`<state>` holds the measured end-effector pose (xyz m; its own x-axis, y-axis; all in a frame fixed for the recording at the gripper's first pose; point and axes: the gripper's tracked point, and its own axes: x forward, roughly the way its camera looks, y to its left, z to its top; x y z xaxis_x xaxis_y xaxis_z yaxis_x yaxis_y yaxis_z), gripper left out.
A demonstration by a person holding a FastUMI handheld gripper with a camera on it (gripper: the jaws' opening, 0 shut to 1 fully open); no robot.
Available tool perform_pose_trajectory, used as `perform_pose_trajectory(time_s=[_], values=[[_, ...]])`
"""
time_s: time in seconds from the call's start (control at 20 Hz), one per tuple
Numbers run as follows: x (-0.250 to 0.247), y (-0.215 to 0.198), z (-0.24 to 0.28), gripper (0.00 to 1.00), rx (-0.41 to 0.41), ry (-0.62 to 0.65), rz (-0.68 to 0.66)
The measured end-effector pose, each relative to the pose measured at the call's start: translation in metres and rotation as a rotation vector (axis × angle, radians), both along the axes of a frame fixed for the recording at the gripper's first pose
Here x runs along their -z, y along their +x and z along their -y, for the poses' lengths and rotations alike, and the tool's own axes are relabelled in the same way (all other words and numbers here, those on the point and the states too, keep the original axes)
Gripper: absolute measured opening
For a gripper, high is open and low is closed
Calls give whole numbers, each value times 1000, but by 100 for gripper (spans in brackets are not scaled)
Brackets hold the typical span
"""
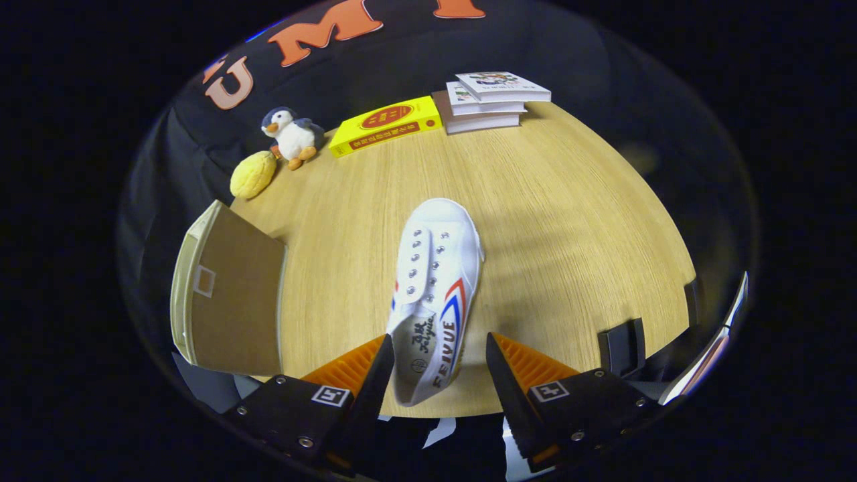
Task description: Open the storage box then place both shoes into the box .Put the left shoe in first, then the right shoe, with the right side of both shoes facing outward in a uniform manner.
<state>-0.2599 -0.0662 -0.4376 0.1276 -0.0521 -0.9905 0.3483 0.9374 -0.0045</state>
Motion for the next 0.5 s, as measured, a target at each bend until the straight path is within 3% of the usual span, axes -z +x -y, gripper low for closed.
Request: perform_pose_trajectory(time_s=[0.25, 0.5], values=[[34, -7, 2, 74, 36, 32, -51], [42, -7, -6, 60, 58, 177, -80]])
